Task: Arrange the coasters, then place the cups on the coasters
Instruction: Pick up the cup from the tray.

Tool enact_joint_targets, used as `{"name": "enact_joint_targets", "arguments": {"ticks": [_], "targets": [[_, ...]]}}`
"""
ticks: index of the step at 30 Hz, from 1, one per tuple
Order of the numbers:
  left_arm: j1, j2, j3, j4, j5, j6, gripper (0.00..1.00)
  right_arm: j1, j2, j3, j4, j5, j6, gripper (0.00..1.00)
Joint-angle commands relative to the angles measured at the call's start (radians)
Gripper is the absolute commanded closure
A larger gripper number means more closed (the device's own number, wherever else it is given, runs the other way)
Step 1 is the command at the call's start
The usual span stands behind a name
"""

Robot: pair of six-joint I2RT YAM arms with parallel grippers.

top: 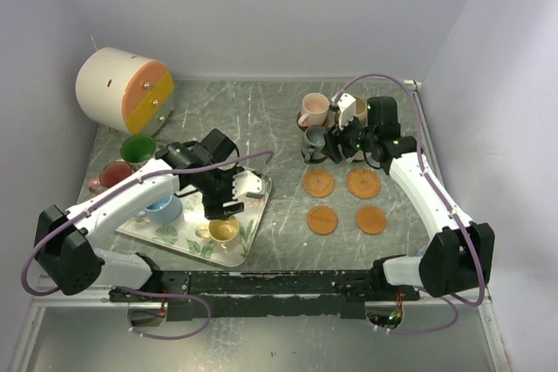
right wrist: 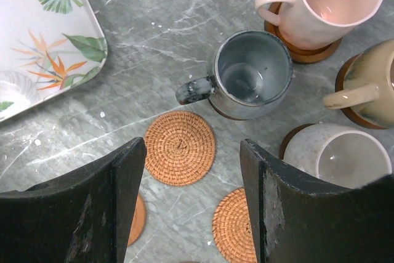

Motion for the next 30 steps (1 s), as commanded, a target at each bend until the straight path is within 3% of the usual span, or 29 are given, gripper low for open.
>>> {"name": "enact_joint_targets", "arguments": {"ticks": [1, 9, 20, 26, 30], "targets": [[-0.025, 0.003, -0.031, -0.001, 0.037, 0.016, 0.24, -0.017, -0.015, -0.005, 0.022, -0.004, 0.007, 0.37], [-0.068, 0.048, -0.072, 0.046, -0.010, 0.003, 0.30, -0.024, -0.001, -0.007, 0.022, 0.007, 0.007, 0.37], [-0.091, 0.075, -0.110, 0.084, -0.033, -0.011, 0.49, -0.041, -0.011, -0.012, 0.021, 0.001, 0.011, 0.37], [-0.098, 0.090, -0.103, 0.081, -0.043, -0.004, 0.62, -0.059, -0.023, -0.012, 0.019, -0.016, 0.018, 0.37], [-0.100, 0.104, -0.073, 0.057, -0.038, 0.005, 0.76, -0.068, -0.025, -0.013, 0.019, -0.020, 0.021, 0.37]]}}
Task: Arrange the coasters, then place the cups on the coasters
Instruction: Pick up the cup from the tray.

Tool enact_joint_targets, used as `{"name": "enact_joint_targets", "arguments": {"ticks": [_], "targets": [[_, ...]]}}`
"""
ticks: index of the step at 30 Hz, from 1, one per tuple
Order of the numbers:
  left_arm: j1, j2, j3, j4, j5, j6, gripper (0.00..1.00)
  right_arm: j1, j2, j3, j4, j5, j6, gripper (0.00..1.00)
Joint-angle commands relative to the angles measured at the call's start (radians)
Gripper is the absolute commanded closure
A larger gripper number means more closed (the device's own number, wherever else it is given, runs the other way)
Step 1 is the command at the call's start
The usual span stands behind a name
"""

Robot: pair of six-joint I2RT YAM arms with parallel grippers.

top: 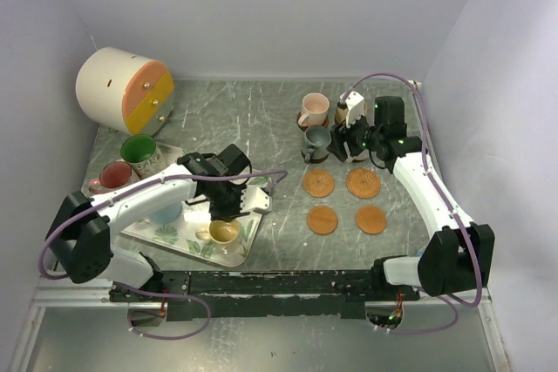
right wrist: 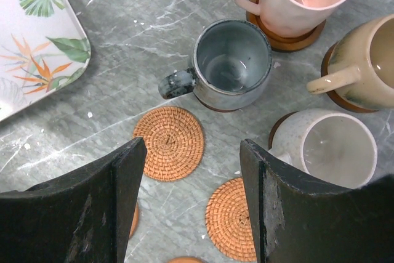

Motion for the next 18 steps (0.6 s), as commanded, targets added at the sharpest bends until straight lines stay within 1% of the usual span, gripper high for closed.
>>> {"name": "enact_joint_targets", "arguments": {"ticks": [1, 3, 4, 7, 10, 13, 16, 18], "targets": [[-0.013, 0.022, 0.045, -0.033, 0.011, 0.015, 0.81, -0.012, -0.024, -0.009, 0.012, -0.017, 0.011, 0.37], [-0.013, 0.028, 0.077, -0.059, 0.018, 0.024, 0.91, -0.015, -0.022, -0.007, 0.012, -0.021, 0.012, 0.37], [-0.013, 0.029, 0.094, -0.076, 0.021, 0.029, 0.93, -0.017, -0.022, -0.006, 0.011, -0.024, 0.013, 0.37], [-0.014, 0.020, 0.153, -0.117, 0.026, 0.037, 0.93, -0.018, -0.028, -0.009, 0.019, -0.029, 0.025, 0.37], [-0.009, 0.011, 0.225, -0.123, -0.014, 0.005, 0.93, -0.018, -0.040, -0.019, 0.056, -0.028, 0.062, 0.37], [0.007, 0.009, 0.294, -0.073, -0.088, -0.073, 0.93, -0.017, -0.033, -0.006, 0.086, -0.040, 0.109, 0.38], [0.038, 0.016, 0.356, 0.030, -0.172, -0.157, 0.93, -0.012, -0.011, 0.028, 0.124, -0.040, 0.160, 0.38], [0.069, 0.024, 0.392, 0.104, -0.189, -0.220, 0.93, -0.003, 0.006, 0.058, 0.144, -0.041, 0.186, 0.38]]}}
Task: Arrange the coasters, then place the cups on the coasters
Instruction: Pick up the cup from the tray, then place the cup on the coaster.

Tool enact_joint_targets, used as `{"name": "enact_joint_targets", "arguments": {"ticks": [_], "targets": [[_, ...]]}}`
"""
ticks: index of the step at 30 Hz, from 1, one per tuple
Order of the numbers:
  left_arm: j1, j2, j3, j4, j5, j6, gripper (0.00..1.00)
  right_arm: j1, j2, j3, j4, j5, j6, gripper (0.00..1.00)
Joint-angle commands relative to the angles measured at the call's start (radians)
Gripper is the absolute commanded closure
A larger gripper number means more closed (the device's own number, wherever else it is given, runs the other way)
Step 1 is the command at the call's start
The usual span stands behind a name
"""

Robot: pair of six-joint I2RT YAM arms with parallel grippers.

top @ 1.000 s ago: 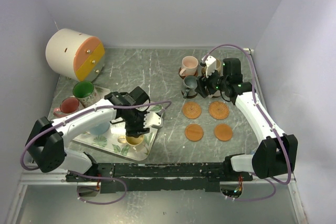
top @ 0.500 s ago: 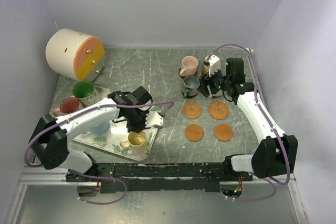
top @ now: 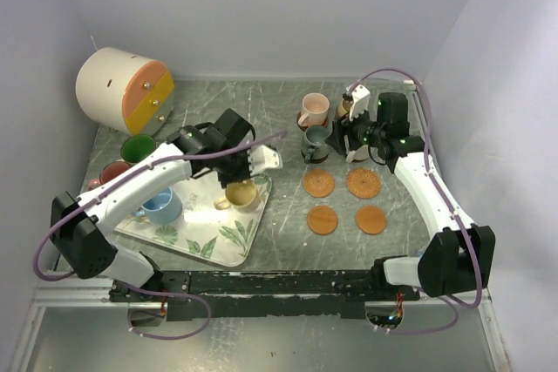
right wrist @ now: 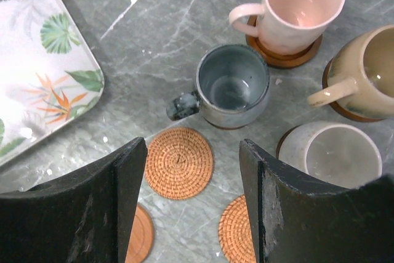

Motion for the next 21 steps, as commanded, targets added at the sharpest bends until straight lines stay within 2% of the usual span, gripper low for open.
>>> {"name": "enact_joint_targets", "arguments": {"ticks": [1, 6, 10, 15, 18, 21], "targets": [[0.064, -0.011, 0.111, 0.197, -0.081, -0.171, 0.93, 0.020, 0.028, 0.086, 0.082, -0.011, 0.088, 0.38], [0.079, 0.008, 0.164, 0.400, -0.098, -0.387, 0.93, 0.063, 0.051, 0.128, 0.103, 0.001, 0.164, 0.39], [0.052, 0.076, 0.219, 0.440, -0.124, -0.525, 0.93, 0.073, 0.048, 0.149, 0.058, 0.007, 0.180, 0.39], [0.015, 0.110, 0.215, 0.582, -0.362, -0.779, 0.93, 0.074, 0.006, 0.167, -0.021, 0.028, 0.187, 0.39], [0.005, 0.112, 0.204, 0.665, -0.392, -0.845, 0.93, 0.082, 0.001, 0.169, -0.031, 0.026, 0.202, 0.40], [-0.011, 0.159, 0.272, 0.645, -0.433, -0.910, 0.93, 0.101, -0.001, 0.170, -0.038, 0.024, 0.201, 0.40]]}}
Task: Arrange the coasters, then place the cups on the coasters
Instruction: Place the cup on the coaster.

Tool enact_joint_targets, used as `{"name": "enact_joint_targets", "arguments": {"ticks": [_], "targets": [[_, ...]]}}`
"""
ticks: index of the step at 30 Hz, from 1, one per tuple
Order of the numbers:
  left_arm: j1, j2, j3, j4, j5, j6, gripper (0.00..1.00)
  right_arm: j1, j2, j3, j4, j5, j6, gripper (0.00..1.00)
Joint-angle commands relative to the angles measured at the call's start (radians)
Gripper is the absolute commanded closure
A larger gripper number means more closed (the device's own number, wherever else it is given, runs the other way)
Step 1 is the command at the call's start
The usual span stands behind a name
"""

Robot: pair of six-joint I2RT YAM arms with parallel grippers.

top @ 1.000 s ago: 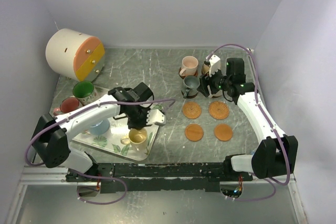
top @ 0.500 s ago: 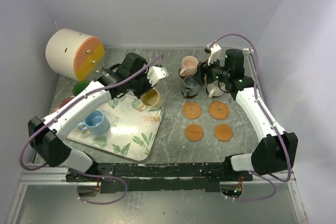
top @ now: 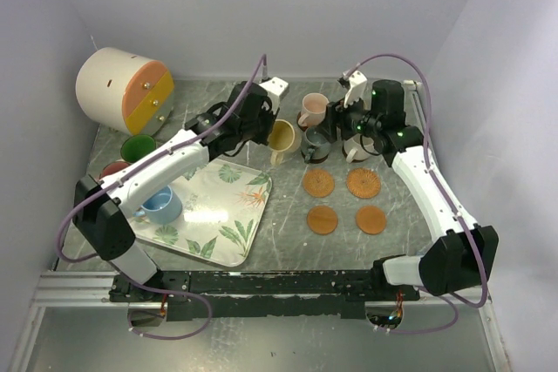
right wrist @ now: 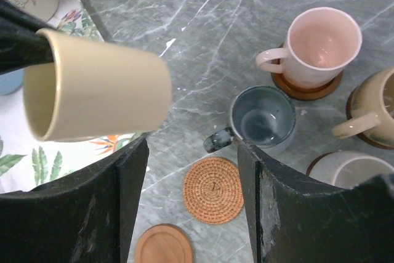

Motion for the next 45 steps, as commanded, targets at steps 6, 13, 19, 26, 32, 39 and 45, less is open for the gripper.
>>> {"name": "enact_joint_targets", "arguments": {"ticks": [6, 13, 19, 26, 32, 39, 45], "targets": [[-0.052, 0.091, 0.187, 0.088, -0.302, -0.274, 0.93, 0.043, -0.027, 0.061, -0.045, -0.040, 0.024, 0.40], [-0.079, 0.133, 0.242, 0.054, -0.362, -0.330, 0.93, 0.089, 0.032, 0.114, -0.026, -0.012, 0.064, 0.41], [-0.087, 0.143, 0.255, 0.050, -0.363, -0.337, 0.93, 0.121, 0.100, 0.159, -0.018, 0.064, 0.098, 0.45], [-0.100, 0.157, 0.258, 0.046, -0.376, -0.340, 0.93, 0.158, 0.165, 0.213, -0.041, 0.158, 0.106, 0.54], [-0.105, 0.173, 0.269, 0.050, -0.327, -0.316, 0.93, 0.166, 0.194, 0.233, -0.049, 0.229, 0.129, 0.61], [-0.111, 0.166, 0.253, 0.075, -0.284, -0.262, 0.93, 0.172, 0.208, 0.254, -0.058, 0.265, 0.106, 0.63], [-0.113, 0.159, 0.239, 0.085, -0.239, -0.237, 0.93, 0.186, 0.212, 0.249, -0.051, 0.284, 0.080, 0.64]]}}
